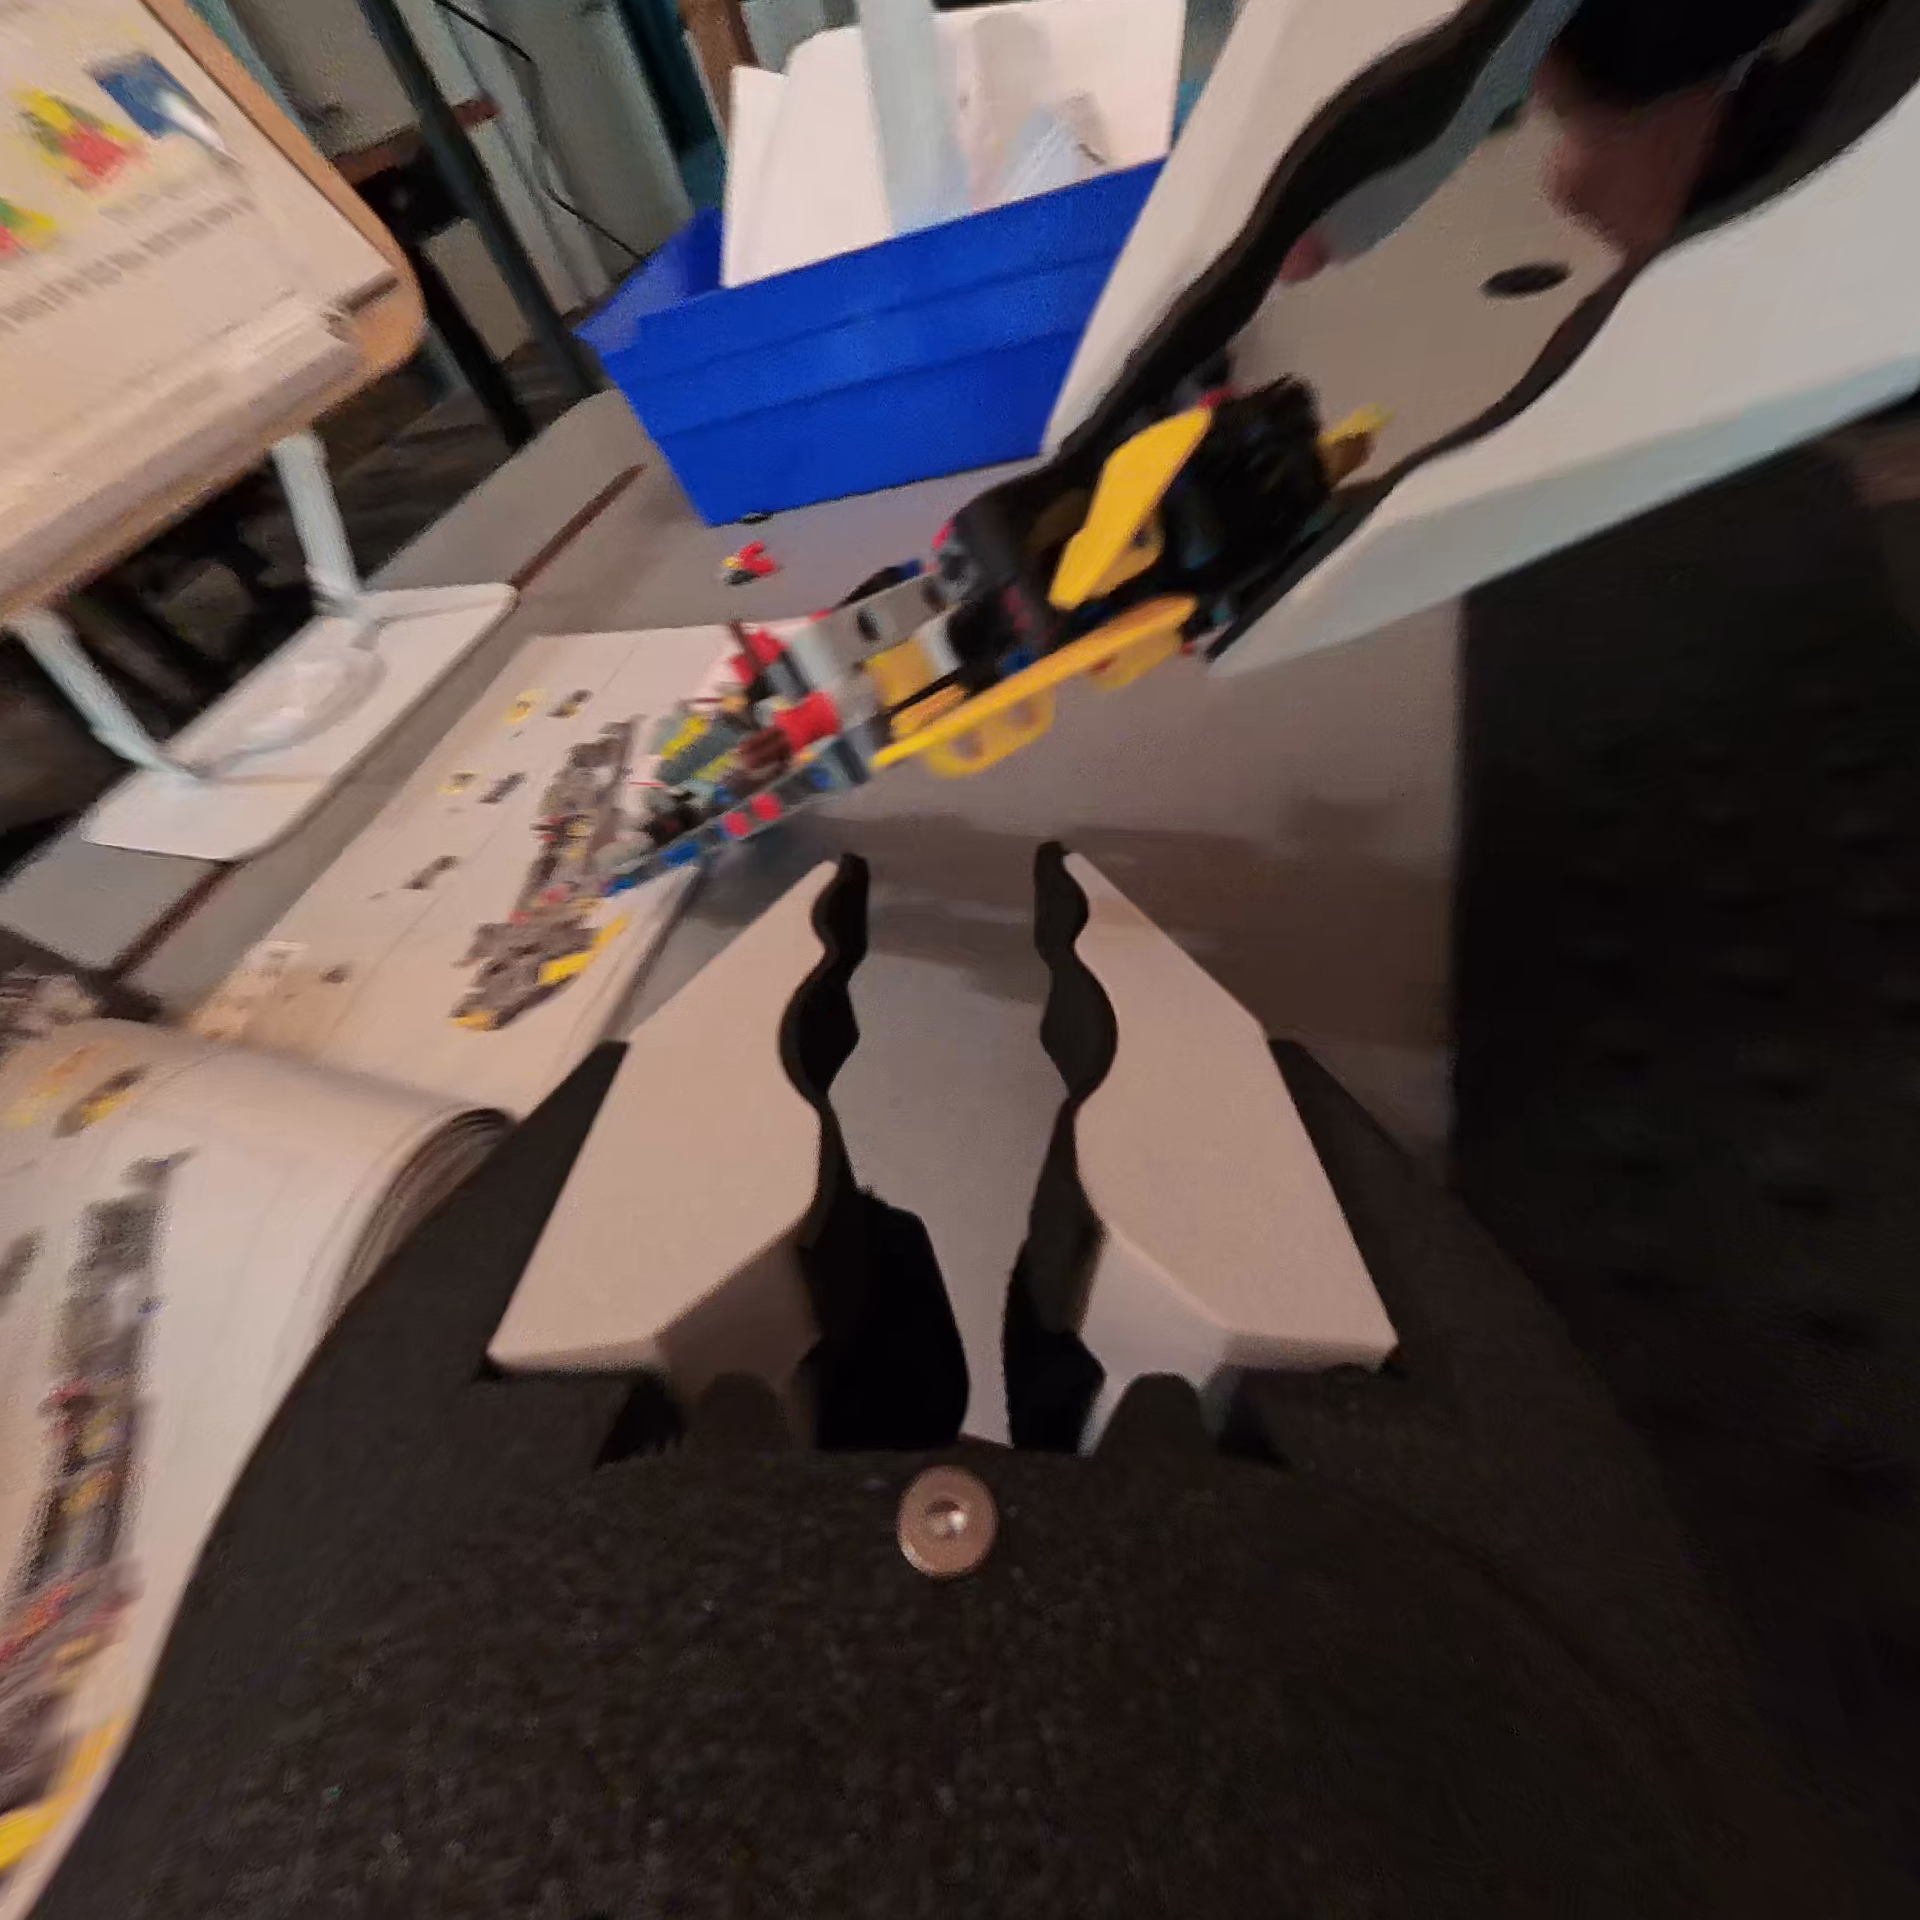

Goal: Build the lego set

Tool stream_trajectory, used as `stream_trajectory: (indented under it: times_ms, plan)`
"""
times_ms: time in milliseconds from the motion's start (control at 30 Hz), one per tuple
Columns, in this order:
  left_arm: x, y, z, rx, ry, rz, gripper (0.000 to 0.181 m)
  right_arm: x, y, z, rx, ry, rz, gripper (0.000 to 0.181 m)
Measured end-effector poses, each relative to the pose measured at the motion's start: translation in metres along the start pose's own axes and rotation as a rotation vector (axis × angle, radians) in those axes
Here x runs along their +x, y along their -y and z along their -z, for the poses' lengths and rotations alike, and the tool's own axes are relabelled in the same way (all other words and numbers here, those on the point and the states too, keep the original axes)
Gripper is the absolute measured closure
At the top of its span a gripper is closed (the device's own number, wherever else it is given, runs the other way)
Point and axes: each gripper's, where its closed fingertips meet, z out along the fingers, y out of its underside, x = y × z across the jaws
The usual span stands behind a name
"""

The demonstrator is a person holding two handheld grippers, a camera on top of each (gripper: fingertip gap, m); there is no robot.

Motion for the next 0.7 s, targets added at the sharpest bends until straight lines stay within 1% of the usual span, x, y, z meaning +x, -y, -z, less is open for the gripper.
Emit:
stream_trajectory:
  times_ms: [33, 100, 133, 200, 267, 300, 400, 500, 567, 700]
  plan:
    - [-0.006, 0.001, 0.004, 0.005, 0.030, -0.051, 0.145, 0.002, 0.000, 0.003, 0.011, 0.011, -0.009, 0.155]
    - [-0.010, 0.010, 0.012, 0.038, 0.081, -0.208, 0.144, 0.003, 0.001, 0.008, 0.026, 0.043, -0.008, 0.155]
    - [-0.007, 0.018, 0.015, 0.064, 0.095, -0.298, 0.150, 0.003, 0.000, 0.010, 0.025, 0.058, -0.007, 0.155]
    - [0.008, 0.029, 0.019, 0.103, 0.076, -0.461, 0.169, 0.002, 0.000, 0.014, 0.033, 0.088, 0.010, 0.155]
    - [0.008, 0.035, 0.019, 0.096, 0.112, -0.554, 0.176, 0.002, 0.000, 0.019, 0.034, 0.099, 0.031, 0.154]
    - [0.007, 0.037, 0.019, 0.098, 0.123, -0.584, 0.180, 0.001, -0.001, 0.020, 0.028, 0.108, 0.030, 0.154]
    - [0.004, 0.043, 0.019, 0.082, 0.133, -0.631, 0.181, 0.004, -0.003, 0.022, -0.004, 0.077, 0.045, 0.154]
    - [0.004, 0.048, 0.018, 0.078, 0.124, -0.644, 0.181, 0.005, -0.006, 0.024, -0.055, 0.050, 0.049, 0.154]
    - [0.007, 0.052, 0.018, 0.097, 0.112, -0.635, 0.181, 0.005, -0.007, 0.027, -0.058, 0.038, 0.059, 0.155]
    - [0.011, 0.051, 0.016, 0.096, 0.111, -0.650, 0.181, 0.003, -0.013, 0.027, -0.080, 0.031, 0.074, 0.157]
